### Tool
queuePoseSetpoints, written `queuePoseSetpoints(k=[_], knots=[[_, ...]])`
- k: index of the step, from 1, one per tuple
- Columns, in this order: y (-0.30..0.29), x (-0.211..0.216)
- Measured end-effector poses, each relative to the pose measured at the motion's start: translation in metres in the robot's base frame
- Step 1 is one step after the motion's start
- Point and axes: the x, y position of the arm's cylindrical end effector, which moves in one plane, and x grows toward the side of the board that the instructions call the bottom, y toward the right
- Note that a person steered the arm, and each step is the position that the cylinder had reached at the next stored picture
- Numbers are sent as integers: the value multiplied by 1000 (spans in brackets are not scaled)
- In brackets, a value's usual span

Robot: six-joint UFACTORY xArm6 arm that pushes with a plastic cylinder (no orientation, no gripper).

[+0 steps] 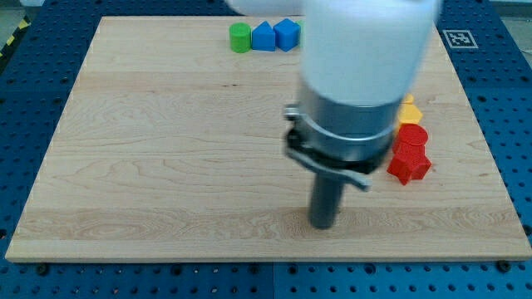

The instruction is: Point your arm at the bottom right

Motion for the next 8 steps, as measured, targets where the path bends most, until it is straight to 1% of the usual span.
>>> queuePoseSetpoints(k=[1, 2, 3, 5, 6, 7, 8], knots=[[27, 0], [34, 0], [72, 2], [84, 2], [109, 2], [121, 2], [122, 2]])
